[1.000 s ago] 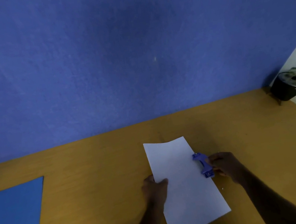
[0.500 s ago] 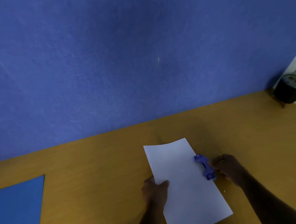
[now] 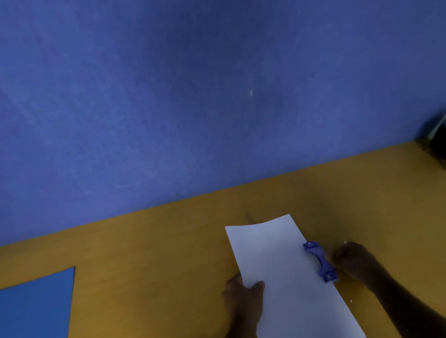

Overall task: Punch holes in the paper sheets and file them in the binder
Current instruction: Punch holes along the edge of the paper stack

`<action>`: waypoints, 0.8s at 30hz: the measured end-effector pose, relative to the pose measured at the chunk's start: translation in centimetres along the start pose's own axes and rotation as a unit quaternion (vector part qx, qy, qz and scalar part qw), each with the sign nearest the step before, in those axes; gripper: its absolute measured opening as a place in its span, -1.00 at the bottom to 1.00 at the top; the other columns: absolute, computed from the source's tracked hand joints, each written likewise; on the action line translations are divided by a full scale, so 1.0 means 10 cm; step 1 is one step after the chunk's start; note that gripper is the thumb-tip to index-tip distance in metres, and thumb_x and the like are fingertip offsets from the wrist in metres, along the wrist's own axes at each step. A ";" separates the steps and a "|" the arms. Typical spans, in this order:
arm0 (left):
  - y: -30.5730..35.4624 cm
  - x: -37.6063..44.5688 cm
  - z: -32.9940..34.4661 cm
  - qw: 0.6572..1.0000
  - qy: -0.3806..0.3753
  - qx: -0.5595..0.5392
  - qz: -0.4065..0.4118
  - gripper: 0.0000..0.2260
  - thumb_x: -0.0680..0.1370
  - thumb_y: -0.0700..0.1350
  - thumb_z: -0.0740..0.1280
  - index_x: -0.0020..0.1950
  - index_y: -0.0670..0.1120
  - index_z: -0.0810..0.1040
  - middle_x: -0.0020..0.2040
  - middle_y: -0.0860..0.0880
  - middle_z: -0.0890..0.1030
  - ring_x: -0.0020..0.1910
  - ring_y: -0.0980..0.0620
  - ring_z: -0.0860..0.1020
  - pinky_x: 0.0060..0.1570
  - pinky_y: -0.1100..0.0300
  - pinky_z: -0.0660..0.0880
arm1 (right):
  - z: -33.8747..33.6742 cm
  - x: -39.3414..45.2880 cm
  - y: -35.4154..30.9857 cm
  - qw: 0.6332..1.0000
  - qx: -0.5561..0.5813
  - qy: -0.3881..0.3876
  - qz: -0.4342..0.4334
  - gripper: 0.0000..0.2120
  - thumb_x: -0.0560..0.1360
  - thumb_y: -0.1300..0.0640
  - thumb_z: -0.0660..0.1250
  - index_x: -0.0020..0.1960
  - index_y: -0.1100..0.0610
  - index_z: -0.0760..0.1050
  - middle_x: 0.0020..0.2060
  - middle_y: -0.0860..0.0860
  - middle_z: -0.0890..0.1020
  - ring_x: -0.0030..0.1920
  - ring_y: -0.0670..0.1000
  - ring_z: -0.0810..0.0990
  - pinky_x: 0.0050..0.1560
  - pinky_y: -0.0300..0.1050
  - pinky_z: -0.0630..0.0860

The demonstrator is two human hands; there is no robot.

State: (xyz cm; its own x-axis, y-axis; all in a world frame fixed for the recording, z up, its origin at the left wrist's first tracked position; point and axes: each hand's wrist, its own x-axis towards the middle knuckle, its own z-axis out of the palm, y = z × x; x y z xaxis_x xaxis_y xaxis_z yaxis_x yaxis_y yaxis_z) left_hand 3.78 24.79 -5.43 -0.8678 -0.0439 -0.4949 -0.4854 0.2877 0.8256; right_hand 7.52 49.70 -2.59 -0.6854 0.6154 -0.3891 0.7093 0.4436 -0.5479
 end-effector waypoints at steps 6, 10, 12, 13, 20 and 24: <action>0.01 -0.01 0.01 1.000 -0.003 -0.017 -0.006 -0.50 0.38 -0.18 0.53 0.28 -0.25 0.51 0.22 -0.20 0.58 0.17 -0.19 0.56 0.21 -0.09 0.49 | -0.01 -0.02 -0.01 1.000 -0.012 0.004 0.002 -0.73 0.40 -0.01 0.49 -0.34 0.11 0.50 -0.19 0.20 0.67 -0.17 0.18 0.60 -0.10 -0.06 0.48; -0.04 0.02 0.02 1.000 -0.002 -0.008 -0.006 -0.45 0.37 -0.14 0.53 0.31 -0.24 0.49 0.25 -0.19 0.57 0.19 -0.19 0.55 0.22 -0.13 0.49 | -0.01 -0.06 -0.04 1.000 -0.012 0.001 -0.006 -0.67 0.43 0.02 0.46 -0.44 0.01 0.44 -0.22 0.13 0.61 -0.18 0.10 0.54 -0.08 -0.08 0.45; -0.03 0.02 0.03 1.000 -0.008 -0.006 -0.009 -0.44 0.39 -0.14 0.52 0.34 -0.25 0.47 0.27 -0.20 0.55 0.21 -0.19 0.53 0.23 -0.12 0.48 | -0.02 -0.05 -0.03 1.000 0.003 -0.011 0.001 -0.66 0.43 0.05 0.47 -0.46 0.00 0.44 -0.23 0.12 0.60 -0.19 0.07 0.51 -0.07 -0.05 0.46; -0.01 0.00 0.02 1.000 -0.012 -0.002 -0.011 -0.43 0.41 -0.12 0.51 0.35 -0.25 0.45 0.29 -0.20 0.53 0.23 -0.20 0.52 0.25 -0.12 0.47 | -0.02 -0.03 0.00 1.000 0.018 -0.019 0.010 -0.70 0.43 0.06 0.47 -0.43 0.02 0.48 -0.22 0.14 0.63 -0.21 0.08 0.52 -0.07 -0.02 0.48; 0.00 -0.03 -0.01 1.000 -0.022 -0.006 -0.013 -0.45 0.45 -0.11 0.48 0.38 -0.24 0.41 0.34 -0.18 0.49 0.27 -0.20 0.48 0.30 -0.12 0.43 | -0.07 0.02 0.05 0.990 0.109 -0.075 0.058 -0.74 0.42 -0.02 0.45 -0.10 0.11 0.45 -0.28 0.01 0.49 -0.28 -0.01 0.42 -0.26 -0.14 0.33; 0.01 -0.04 -0.06 1.000 -0.007 -0.009 -0.020 -0.45 0.43 -0.13 0.50 0.35 -0.25 0.44 0.31 -0.21 0.50 0.25 -0.22 0.49 0.26 -0.11 0.45 | -0.01 0.06 0.10 0.990 0.110 -0.071 0.052 -0.69 0.38 -0.10 0.47 -0.13 0.06 0.43 -0.31 -0.02 0.45 -0.30 -0.01 0.39 -0.29 -0.16 0.30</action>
State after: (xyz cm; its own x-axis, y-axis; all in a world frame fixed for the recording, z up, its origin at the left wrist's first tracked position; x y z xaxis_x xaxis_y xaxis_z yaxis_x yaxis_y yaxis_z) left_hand 3.98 24.24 -5.02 -0.8466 -0.0419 -0.5305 -0.5210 0.2683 0.8103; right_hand 7.84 50.60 -3.28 -0.6378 0.5453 -0.5439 0.7353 0.2211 -0.6407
